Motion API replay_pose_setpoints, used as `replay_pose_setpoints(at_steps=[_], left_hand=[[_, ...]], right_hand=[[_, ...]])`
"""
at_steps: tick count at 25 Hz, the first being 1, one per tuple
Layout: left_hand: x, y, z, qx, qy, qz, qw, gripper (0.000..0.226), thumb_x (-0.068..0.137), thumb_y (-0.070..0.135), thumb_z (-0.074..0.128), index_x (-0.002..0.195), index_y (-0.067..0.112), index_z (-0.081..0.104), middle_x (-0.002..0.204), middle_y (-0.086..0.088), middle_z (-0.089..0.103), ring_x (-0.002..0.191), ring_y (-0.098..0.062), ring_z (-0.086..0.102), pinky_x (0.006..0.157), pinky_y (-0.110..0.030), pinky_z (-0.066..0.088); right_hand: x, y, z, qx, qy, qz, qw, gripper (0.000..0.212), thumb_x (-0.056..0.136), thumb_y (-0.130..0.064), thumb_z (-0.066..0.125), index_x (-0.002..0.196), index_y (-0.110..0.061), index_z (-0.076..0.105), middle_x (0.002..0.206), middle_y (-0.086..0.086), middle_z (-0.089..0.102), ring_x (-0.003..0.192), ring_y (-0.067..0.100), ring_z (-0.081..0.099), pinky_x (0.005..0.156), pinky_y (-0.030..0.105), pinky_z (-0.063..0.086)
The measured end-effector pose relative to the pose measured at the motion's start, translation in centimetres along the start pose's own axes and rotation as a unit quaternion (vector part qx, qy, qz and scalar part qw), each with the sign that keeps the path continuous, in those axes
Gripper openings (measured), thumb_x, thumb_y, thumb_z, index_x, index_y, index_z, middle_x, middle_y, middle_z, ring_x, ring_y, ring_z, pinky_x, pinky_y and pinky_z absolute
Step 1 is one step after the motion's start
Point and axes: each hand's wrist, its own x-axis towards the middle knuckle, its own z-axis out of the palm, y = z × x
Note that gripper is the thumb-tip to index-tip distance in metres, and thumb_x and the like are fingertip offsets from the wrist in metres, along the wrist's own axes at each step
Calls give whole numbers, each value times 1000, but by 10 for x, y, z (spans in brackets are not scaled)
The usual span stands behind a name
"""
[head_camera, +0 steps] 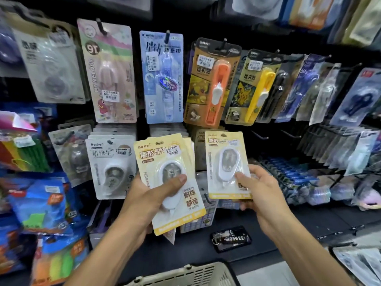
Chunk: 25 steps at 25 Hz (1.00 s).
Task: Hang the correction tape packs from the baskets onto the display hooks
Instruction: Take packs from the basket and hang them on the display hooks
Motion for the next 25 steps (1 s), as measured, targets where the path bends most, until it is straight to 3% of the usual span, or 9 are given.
replay_pose_setpoints(at_steps=[3,6,10,12,13,15,18,22,25], left_hand=[[-1,-2,-5,14,-10,-9,1000,63,52,35,95,110,26,73,107,-6,80,95,-30,78,83,-50,63],[-2,-1,-7,9,-13,-6,1000,46,57,31,93,100,33,76,106,-6,80,95,-29,78,81,-49,63],[-5,3,-8,-3,-9,-3,1000,36,63,24,88,96,32,78,104,-7,80,92,-30,78,70,-39,65],[-7,5,-6,-6,-6,-4,1000,36,64,21,92,96,30,78,103,-8,80,92,-29,78,71,-39,65],[-7,5,-4,-6,-3,-3,1000,38,63,19,95,96,29,78,103,-7,80,91,-29,79,71,-39,65],[-6,4,1,-3,9,-2,1000,42,61,22,91,101,24,76,102,-7,81,90,-28,79,71,-39,65],[-4,-1,7,6,14,-5,1000,57,60,23,97,111,22,72,104,-6,80,92,-28,78,74,-41,65],[-2,-2,2,-28,-11,-42,999,78,53,36,96,123,22,64,111,-4,79,98,-25,77,72,-34,64],[-1,-2,-2,-49,5,-37,998,70,56,19,96,118,19,66,108,-6,80,92,-26,78,64,-32,63]], right_hand=[[9,0,-11,-33,50,8,998,14,99,-15,60,104,-22,70,75,4,67,34,10,41,32,19,28],[8,5,-13,-27,46,13,998,17,96,-13,61,97,-23,75,66,1,65,31,9,31,34,18,21],[9,5,-7,-37,65,-8,997,23,95,-10,64,110,-27,71,74,-1,70,36,5,45,34,20,33],[10,6,1,-6,62,34,997,43,95,-7,64,132,-25,53,108,2,69,63,15,67,49,29,53],[7,8,5,-18,58,41,997,53,96,-10,66,139,-30,45,125,1,61,86,21,71,66,37,59],[-8,14,18,-62,-16,-19,998,46,91,-27,73,130,-40,52,131,-7,60,109,17,66,88,39,57],[-33,19,47,-48,-195,-81,976,29,77,-39,82,104,-35,71,103,-5,76,94,8,71,77,24,58],[-26,20,49,5,-119,-67,991,3,90,-13,73,93,-12,71,84,5,78,73,15,71,62,24,57],[-14,16,32,93,-45,5,995,11,99,-12,62,104,-3,64,79,12,75,55,20,66,46,27,54]])
